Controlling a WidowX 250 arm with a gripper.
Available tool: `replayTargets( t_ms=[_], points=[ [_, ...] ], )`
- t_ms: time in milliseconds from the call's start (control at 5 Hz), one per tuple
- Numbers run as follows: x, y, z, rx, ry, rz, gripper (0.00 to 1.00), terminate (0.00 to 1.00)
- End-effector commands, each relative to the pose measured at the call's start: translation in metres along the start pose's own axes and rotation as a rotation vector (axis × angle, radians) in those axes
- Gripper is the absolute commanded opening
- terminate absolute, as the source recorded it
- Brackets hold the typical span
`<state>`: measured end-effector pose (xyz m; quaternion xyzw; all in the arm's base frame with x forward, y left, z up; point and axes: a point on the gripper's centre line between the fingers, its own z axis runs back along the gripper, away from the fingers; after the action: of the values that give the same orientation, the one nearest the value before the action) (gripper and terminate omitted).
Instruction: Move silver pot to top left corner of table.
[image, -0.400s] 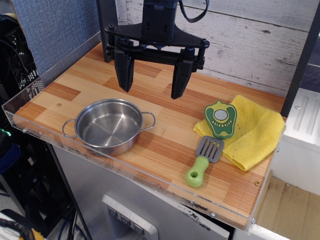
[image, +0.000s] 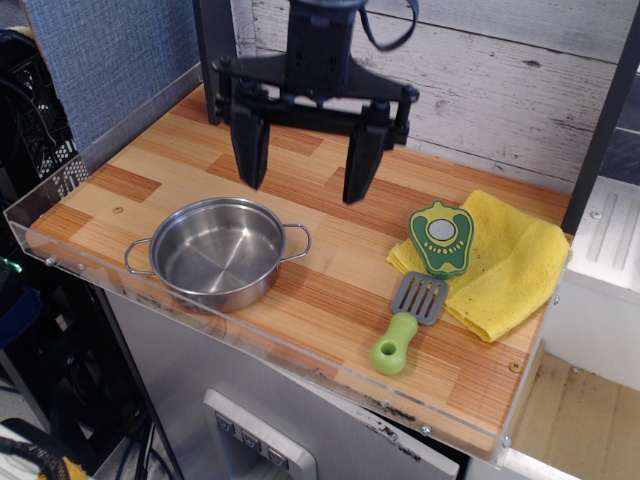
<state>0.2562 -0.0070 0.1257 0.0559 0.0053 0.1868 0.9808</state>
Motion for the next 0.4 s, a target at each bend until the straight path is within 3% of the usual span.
replayTargets(
  t_ms=[0,200],
  points=[
    [0.021,0.048,-0.04,0.022,0.121,0.163,1.0,0.0],
    [0.022,0.074,-0.065,0.047,0.174,0.148,1.0,0.0]
  ],
)
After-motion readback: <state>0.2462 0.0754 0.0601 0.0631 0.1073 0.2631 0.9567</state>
